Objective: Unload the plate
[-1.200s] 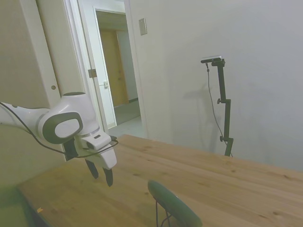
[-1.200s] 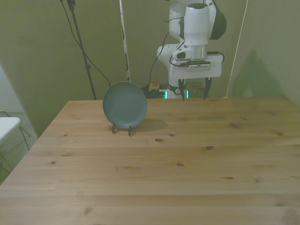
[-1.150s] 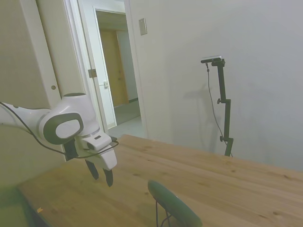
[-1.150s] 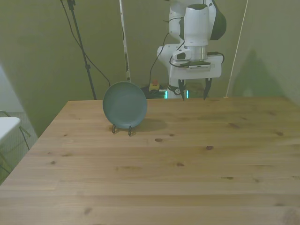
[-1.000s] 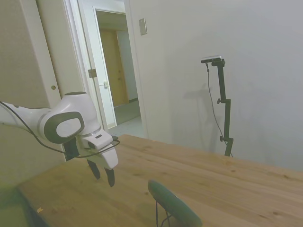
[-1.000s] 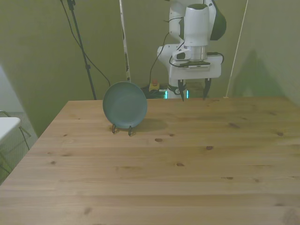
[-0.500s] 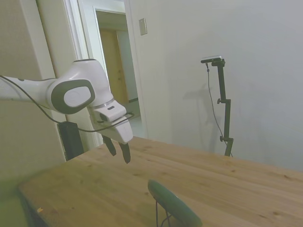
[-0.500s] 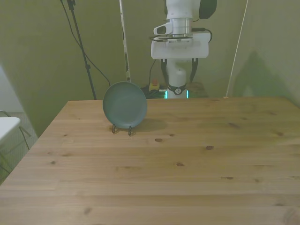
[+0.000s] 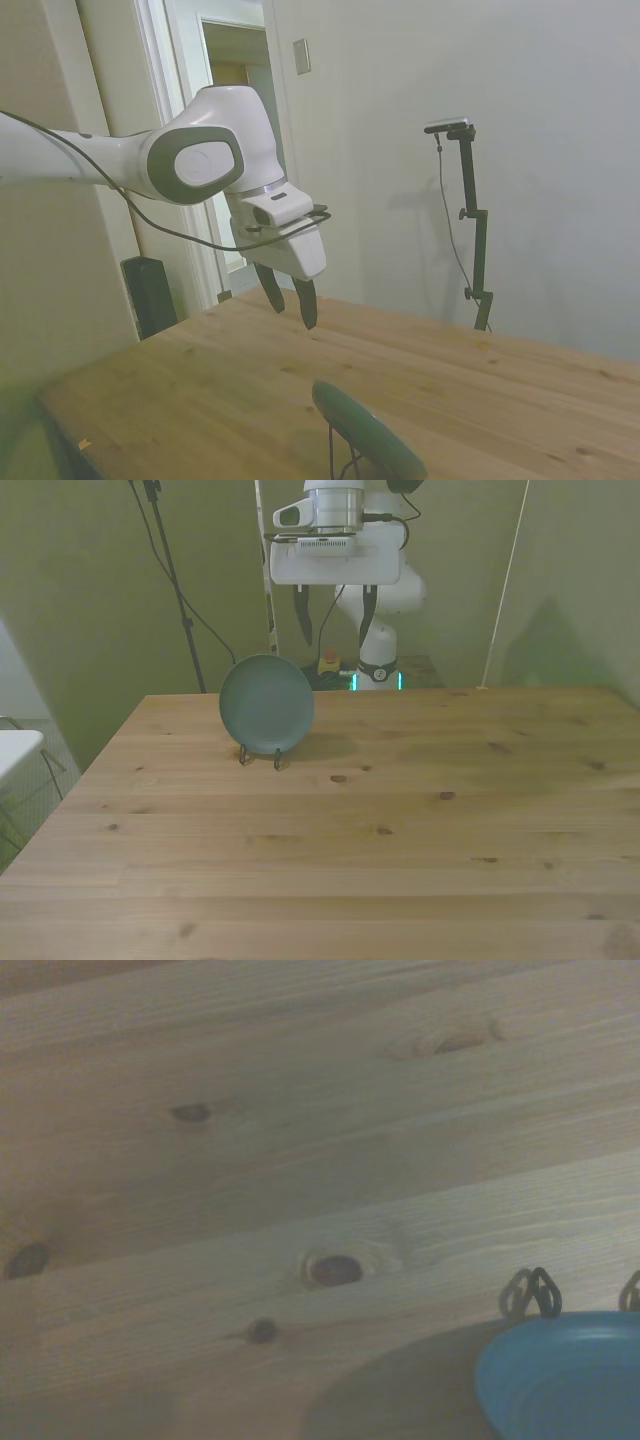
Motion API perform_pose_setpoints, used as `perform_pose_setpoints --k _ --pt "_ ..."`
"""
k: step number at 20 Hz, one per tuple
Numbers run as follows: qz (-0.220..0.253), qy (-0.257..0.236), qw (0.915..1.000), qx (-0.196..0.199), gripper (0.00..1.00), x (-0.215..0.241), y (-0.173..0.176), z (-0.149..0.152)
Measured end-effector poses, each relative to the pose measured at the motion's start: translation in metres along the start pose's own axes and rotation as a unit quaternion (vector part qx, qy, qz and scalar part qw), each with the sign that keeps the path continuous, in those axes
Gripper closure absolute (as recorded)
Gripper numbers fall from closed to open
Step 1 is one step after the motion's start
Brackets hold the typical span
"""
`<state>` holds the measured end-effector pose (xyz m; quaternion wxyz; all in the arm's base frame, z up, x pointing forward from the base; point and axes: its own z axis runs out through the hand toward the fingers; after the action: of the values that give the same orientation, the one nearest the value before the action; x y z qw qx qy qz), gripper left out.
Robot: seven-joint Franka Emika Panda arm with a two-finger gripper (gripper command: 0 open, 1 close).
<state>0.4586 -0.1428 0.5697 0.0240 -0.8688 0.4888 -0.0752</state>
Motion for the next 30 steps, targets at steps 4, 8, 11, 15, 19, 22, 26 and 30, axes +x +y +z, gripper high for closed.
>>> perform_pose_setpoints --k 4,8,11,15,19,22,26,30 --pt "-0.060 -0.064 0.9958 -0.025 0.00 0.008 0.026 -0.006" --pt "-0.075 -0.104 0.9915 -0.024 0.00 0.052 0.052 -0.011" --pt "-0.107 -0.137 0.9844 -0.023 0.00 0.088 0.059 0.004" --pt "-0.157 -0.186 0.9698 -0.012 0.00 0.120 0.057 0.025" --pt "-0.185 -0.245 0.9514 0.025 0.00 0.132 0.055 0.036" --pt "-0.190 -0.290 0.9378 0.016 0.00 0.131 0.053 0.048" --pt "-0.186 -0.327 0.9266 -0.003 0.00 0.136 0.047 0.056" --pt "-0.176 -0.349 0.9202 -0.023 0.00 0.154 0.041 0.071"
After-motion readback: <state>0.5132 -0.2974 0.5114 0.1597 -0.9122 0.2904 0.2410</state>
